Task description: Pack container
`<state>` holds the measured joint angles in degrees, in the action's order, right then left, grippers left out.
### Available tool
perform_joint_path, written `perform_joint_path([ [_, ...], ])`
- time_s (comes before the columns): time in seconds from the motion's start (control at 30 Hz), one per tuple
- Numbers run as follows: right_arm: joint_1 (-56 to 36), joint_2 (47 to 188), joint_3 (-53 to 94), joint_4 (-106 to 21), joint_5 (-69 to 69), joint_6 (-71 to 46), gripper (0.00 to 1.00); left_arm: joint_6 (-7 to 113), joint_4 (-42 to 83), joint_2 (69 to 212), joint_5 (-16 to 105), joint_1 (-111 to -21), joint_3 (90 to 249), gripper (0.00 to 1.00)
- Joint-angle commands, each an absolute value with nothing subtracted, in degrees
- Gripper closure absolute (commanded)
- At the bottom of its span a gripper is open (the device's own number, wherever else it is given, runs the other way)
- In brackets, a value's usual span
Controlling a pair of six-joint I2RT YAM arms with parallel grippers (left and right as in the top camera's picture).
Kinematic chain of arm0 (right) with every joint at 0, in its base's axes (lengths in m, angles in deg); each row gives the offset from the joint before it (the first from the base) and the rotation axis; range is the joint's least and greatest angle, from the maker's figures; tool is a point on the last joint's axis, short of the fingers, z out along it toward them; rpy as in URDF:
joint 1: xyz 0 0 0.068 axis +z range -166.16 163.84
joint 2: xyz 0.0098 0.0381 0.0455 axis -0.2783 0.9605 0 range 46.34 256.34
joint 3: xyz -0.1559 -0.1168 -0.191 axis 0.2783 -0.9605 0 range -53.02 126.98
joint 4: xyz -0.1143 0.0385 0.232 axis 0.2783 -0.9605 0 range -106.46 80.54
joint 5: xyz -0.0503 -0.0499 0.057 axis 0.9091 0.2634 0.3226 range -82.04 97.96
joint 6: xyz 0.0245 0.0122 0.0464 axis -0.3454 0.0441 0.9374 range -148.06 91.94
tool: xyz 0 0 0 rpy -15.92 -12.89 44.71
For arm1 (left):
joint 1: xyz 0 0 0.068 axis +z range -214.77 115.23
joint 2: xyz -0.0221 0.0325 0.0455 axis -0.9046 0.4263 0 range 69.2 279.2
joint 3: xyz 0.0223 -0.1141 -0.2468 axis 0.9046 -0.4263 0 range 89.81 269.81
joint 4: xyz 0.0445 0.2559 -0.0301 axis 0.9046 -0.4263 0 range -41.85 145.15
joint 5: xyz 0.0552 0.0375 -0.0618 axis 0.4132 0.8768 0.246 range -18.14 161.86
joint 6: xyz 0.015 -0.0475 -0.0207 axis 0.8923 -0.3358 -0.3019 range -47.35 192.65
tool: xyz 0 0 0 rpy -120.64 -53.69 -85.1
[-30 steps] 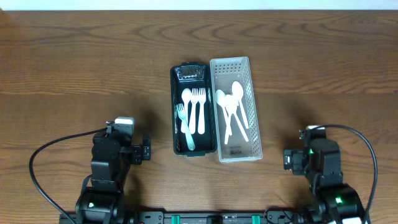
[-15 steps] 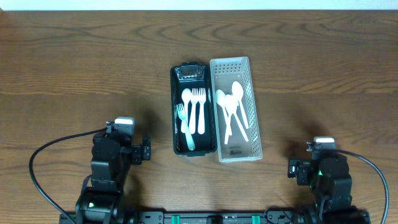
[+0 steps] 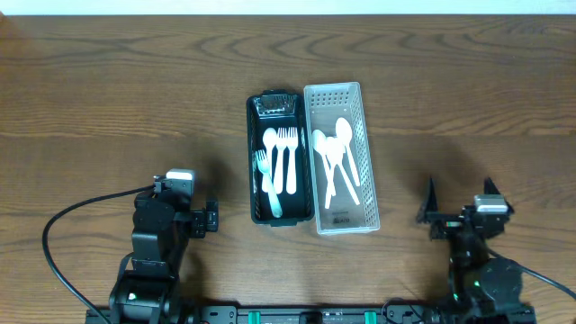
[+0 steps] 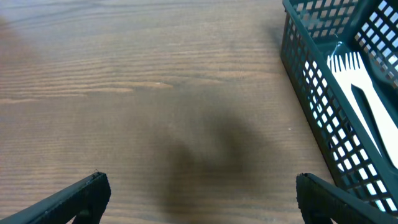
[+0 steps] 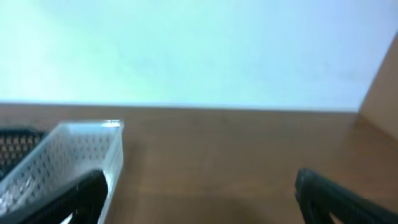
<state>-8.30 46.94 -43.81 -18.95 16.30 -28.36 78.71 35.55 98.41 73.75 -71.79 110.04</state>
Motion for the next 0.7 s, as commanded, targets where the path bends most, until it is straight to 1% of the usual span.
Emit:
perform_joint_path([
  [0.0, -8.4, 46.6, -51.2, -11.8, 15.0, -29.4, 0.01, 79.1, 35.4, 98.5, 73.8, -72.0, 110.0, 0.02],
  [0.03, -8.4, 46.6, -52.9, -10.0, 15.0, -29.2, 0.01, 79.1, 35.4, 98.5, 73.8, -72.0, 110.0, 0.02],
  [0.1, -8.3, 46.6, -52.7, -13.2, 14.6, -29.2, 0.01, 79.1, 35.4, 98.5, 73.8, -72.0, 110.0, 0.02],
  [0.67, -8.3, 46.6, -52.7, -13.1, 14.1, -30.5, 0.01, 79.1, 35.4, 98.5, 73.8, -72.0, 110.0, 0.02],
])
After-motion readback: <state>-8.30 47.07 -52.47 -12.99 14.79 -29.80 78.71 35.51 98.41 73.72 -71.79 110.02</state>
